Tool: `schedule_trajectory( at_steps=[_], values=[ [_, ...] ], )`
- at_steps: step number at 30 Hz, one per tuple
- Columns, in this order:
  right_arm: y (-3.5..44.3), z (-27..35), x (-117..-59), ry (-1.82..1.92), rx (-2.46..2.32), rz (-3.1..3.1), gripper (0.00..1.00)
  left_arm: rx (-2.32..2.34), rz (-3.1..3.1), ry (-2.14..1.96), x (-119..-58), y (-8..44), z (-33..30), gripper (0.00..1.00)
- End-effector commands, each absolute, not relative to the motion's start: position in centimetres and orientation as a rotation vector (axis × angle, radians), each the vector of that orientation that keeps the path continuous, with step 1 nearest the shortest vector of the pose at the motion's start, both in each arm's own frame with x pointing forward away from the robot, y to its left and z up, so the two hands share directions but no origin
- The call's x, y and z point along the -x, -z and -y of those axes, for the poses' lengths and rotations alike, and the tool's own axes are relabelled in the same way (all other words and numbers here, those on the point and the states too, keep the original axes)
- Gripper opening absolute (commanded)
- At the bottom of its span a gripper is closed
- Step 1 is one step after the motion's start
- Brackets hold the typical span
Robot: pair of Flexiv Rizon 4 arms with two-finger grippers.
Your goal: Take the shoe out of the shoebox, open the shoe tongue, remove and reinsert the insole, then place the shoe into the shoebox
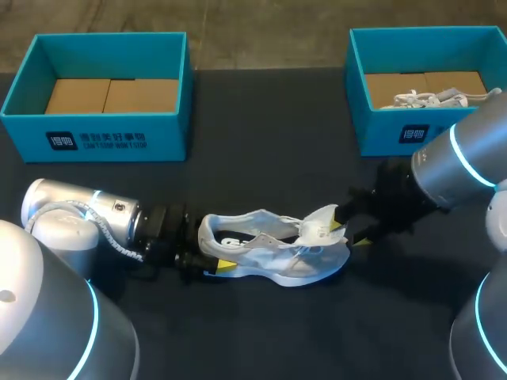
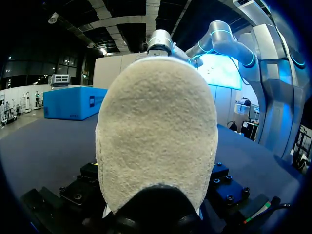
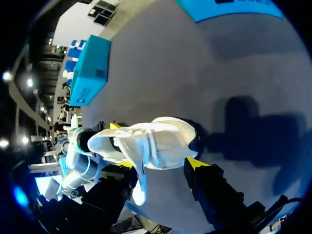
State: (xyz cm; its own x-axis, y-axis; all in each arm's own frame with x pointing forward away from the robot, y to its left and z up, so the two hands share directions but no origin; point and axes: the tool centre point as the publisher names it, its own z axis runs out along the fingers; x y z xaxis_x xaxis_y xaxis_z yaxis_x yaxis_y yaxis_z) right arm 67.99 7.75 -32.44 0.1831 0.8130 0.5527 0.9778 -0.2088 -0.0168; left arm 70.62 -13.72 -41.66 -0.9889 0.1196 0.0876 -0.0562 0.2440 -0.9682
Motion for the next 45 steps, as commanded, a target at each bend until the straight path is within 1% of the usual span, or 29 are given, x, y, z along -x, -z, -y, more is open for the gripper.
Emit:
schedule_trajectory(
  at_steps=[1,5,9,11,12,13,14,15,18,22,24,36,37,38,39,40,41,45],
  values=[
    [29.0,-7.3,-67.2,0.546,2.150,1.742,0.58,0.061,2.362,-1.843,-70.6,41.9,13.7,0.00],
    [26.8,-7.7,-67.4,0.454,2.163,1.813,0.59,0.061,2.362,-1.843,-70.6,41.9,13.7,0.00],
    [24.1,-8.8,-67.6,0.362,2.141,1.946,0.57,0.061,2.362,-1.843,-70.6,41.9,13.7,0.00],
    [22.9,-9.8,-67.7,0.298,2.113,2.041,0.49,0.061,2.362,-1.843,-70.6,41.9,13.7,0.00],
    [22.3,-10.4,-67.8,0.253,2.099,2.084,0.48,0.061,2.362,-1.843,-70.6,41.9,13.7,0.00],
    [21.8,-11.1,-68.0,0.207,2.073,2.142,0.39,0.061,2.362,-1.843,-70.6,41.9,13.7,0.00],
    [21.3,-11.9,-68.1,0.171,2.048,2.201,0.13,0.061,2.362,-1.843,-70.6,41.9,13.7,0.00],
    [20.9,-12.6,-68.2,0.160,1.991,2.271,0.00,0.061,2.362,-1.843,-70.6,41.9,13.7,0.00],
    [19.8,-14.7,-68.1,0.116,1.803,2.511,0.00,0.061,2.362,-1.843,-70.6,41.9,13.7,0.00],
    [19.3,-17.0,-68.2,-0.040,1.534,2.792,0.00,0.061,2.362,-1.843,-70.6,41.9,13.7,0.00],
    [19.6,-18.1,-68.3,-0.109,1.303,2.901,0.00,0.061,2.362,-1.843,-70.6,41.9,13.7,0.00],
    [19.6,-18.1,-68.3,-0.109,1.303,2.901,0.00,0.061,2.362,-1.843,-70.6,41.9,13.7,0.00],
    [20.6,-19.1,-68.8,-0.049,1.075,3.023,0.00,0.061,2.362,-1.843,-70.6,41.9,13.7,0.00],
    [21.3,-19.4,-69.0,-0.002,1.047,3.038,0.00,0.061,2.362,-1.843,-70.6,41.9,13.7,0.00],
    [21.7,-19.6,-69.1,-0.035,1.012,3.039,0.00,0.061,2.362,-1.843,-70.6,41.9,13.7,0.00],
    [22.1,-20.1,-69.2,-0.060,0.878,3.106,0.00,0.061,2.362,-1.843,-70.6,41.9,13.7,0.00],
    [22.3,-20.3,-69.2,0.004,0.799,3.152,0.00,0.061,2.362,-1.843,-70.6,41.9,13.7,0.00],
    [23.3,-20.9,-69.6,0.052,0.579,3.216,0.00,0.061,2.362,-1.843,-70.6,41.9,13.7,0.00]
  ],
)
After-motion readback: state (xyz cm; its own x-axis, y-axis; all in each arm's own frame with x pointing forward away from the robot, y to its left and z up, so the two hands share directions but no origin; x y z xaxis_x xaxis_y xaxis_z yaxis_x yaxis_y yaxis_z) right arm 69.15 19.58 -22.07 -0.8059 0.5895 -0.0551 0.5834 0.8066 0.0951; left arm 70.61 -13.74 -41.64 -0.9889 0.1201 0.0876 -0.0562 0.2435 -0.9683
